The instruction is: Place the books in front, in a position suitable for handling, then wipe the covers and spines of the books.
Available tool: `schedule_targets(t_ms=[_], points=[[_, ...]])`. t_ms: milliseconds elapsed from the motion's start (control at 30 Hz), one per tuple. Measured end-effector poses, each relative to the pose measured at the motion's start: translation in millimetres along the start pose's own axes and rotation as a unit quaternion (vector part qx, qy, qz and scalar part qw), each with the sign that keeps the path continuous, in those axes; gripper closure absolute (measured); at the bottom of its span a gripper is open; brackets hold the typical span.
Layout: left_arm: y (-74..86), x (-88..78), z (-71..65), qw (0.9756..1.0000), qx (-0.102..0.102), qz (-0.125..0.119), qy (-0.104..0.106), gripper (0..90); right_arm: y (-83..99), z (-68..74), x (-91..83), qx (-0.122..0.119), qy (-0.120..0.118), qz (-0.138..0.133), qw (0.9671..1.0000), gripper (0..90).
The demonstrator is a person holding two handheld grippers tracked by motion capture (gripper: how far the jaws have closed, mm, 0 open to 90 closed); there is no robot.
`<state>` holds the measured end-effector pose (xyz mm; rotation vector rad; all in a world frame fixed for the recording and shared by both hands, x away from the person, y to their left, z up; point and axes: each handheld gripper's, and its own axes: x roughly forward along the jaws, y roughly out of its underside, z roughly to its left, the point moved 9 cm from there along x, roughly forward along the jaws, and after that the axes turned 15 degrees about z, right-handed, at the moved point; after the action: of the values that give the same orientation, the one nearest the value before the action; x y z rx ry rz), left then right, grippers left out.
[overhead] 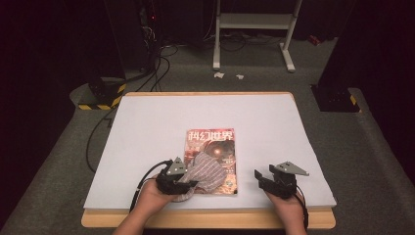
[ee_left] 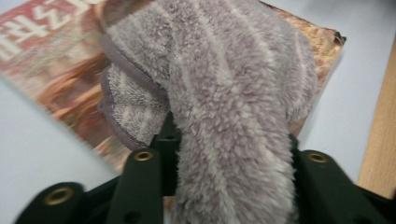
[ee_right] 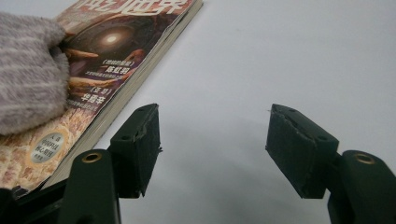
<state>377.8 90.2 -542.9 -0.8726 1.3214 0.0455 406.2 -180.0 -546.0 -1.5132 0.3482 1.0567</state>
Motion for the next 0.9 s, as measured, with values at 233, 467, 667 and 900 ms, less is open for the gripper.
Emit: schedule_targets(t_ms=[233,467,667,900], points=[[-40.2,30.4,-43.0,0.9987,0.049,0.006,0.015,64.5,-0.8,-5.0,-4.3,0.006,0.001,-0.007,1.0000,35.4],[-69.7,49.1,-68.0,0.9969,0.079,0.005,-0.001,65.1,-1.5,-10.3,-8.2,0.015,0.000,-0.015,0.9998,35.8],[-36.1,26.8,-33.4,0.9995,0.029,-0.002,-0.008,66.3,0.9,-9.2,-7.2,0.013,0.000,-0.011,0.9999,35.8],[22.3,-8.6,11.7,0.9983,-0.038,0.005,-0.045,67.1,-0.6,-9.9,-6.1,0.012,0.002,-0.010,0.9999,36.1]])
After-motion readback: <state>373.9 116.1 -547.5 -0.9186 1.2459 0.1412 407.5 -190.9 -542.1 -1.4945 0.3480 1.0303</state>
